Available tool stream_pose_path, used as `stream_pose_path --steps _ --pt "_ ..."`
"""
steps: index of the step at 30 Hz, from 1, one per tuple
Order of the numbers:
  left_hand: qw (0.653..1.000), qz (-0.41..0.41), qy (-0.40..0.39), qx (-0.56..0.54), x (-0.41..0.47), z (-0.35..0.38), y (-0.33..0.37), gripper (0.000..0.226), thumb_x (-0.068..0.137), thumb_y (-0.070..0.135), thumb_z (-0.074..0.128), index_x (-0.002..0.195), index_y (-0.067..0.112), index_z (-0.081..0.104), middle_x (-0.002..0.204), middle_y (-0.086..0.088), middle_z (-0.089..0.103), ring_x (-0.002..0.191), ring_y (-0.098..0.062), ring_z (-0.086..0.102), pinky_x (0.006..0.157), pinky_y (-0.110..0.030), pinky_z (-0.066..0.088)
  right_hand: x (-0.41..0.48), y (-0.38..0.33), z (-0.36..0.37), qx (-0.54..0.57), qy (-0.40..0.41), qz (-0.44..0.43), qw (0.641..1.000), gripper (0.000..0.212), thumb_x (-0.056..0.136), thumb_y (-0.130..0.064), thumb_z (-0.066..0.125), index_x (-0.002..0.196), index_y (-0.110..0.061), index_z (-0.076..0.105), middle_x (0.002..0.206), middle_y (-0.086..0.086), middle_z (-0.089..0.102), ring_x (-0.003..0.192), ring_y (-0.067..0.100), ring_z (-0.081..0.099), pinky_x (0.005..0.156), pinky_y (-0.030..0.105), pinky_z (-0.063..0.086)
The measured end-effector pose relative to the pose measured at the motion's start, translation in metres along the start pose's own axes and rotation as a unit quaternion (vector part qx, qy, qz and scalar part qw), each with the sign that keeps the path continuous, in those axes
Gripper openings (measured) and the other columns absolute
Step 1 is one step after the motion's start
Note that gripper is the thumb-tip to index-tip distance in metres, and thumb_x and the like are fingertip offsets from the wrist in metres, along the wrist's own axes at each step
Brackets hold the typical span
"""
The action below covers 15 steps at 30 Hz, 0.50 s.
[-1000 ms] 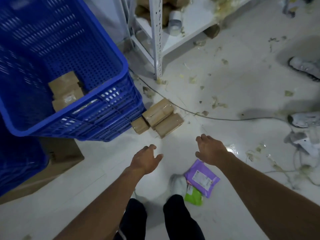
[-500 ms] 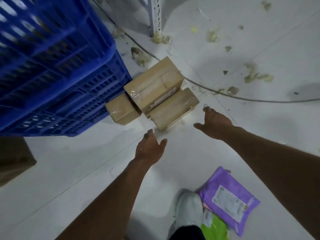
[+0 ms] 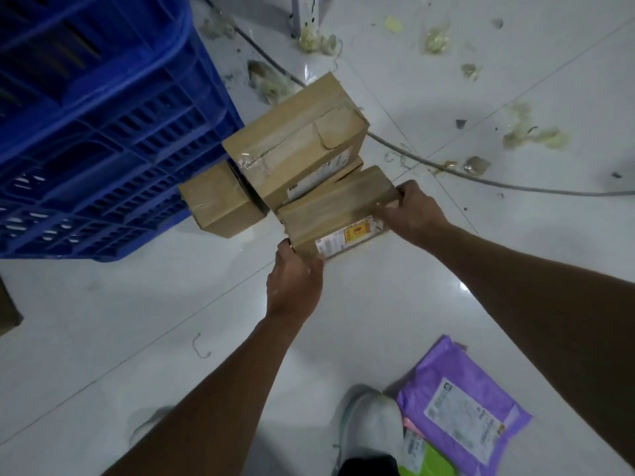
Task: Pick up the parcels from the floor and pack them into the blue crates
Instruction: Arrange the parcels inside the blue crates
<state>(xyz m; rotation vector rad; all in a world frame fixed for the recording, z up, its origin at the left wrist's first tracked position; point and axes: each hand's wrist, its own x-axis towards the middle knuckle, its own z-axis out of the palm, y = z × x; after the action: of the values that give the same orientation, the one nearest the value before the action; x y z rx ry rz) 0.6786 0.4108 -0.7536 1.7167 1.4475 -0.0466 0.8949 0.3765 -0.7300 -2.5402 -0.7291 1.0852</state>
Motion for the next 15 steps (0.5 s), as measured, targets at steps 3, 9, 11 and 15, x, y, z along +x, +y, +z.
stream_pose_path --steps 3,9,11,15 --pt "1.000 0.005 -0.008 -0.025 -0.007 -0.009 -0.003 0.079 0.083 0.048 0.074 0.143 0.023 0.028 0.132 -0.002 0.048 0.114 -0.021 0.058 0.090 -0.035 0.054 -0.010 0.003 0.004 -0.027 -0.004 0.024 0.999 0.065 0.084 -0.061 0.060 0.123 -0.009 0.051 0.112 0.010 0.063 0.099 0.027 0.062 0.083 0.041 0.053" --pt "0.992 0.037 -0.078 0.087 -0.007 -0.006 -0.019 0.129 0.067 0.029 0.092 0.156 0.017 -0.001 0.131 -0.008 0.039 0.118 -0.023 0.055 0.084 -0.031 0.057 -0.033 0.018 0.032 -0.090 -0.074 0.027 0.993 0.078 0.081 -0.051 0.072 0.136 -0.009 0.037 0.123 0.011 0.054 0.108 0.029 0.059 0.088 0.040 0.053" --pt "0.989 0.042 -0.082 0.112 -0.001 -0.002 -0.025 0.131 0.069 0.025 0.091 0.156 0.018 -0.006 0.131 -0.009 0.037 0.118 -0.026 0.057 0.082 -0.032 0.058 -0.034 0.023 0.040 -0.111 -0.077 0.000 0.991 0.082 0.081 -0.047 0.074 0.141 -0.009 0.032 0.129 0.012 0.049 0.114 0.029 0.055 0.090 0.038 0.050" --pt "0.979 0.061 -0.072 0.181 0.011 -0.002 -0.029 0.128 0.073 0.027 0.088 0.156 0.019 -0.008 0.131 -0.010 0.034 0.120 -0.025 0.053 0.081 -0.033 0.057 -0.034 0.029 0.043 -0.141 -0.050 -0.057 0.987 0.100 0.076 -0.056 0.076 0.147 -0.009 0.024 0.139 0.014 0.041 0.123 0.030 0.048 0.098 0.042 0.047"
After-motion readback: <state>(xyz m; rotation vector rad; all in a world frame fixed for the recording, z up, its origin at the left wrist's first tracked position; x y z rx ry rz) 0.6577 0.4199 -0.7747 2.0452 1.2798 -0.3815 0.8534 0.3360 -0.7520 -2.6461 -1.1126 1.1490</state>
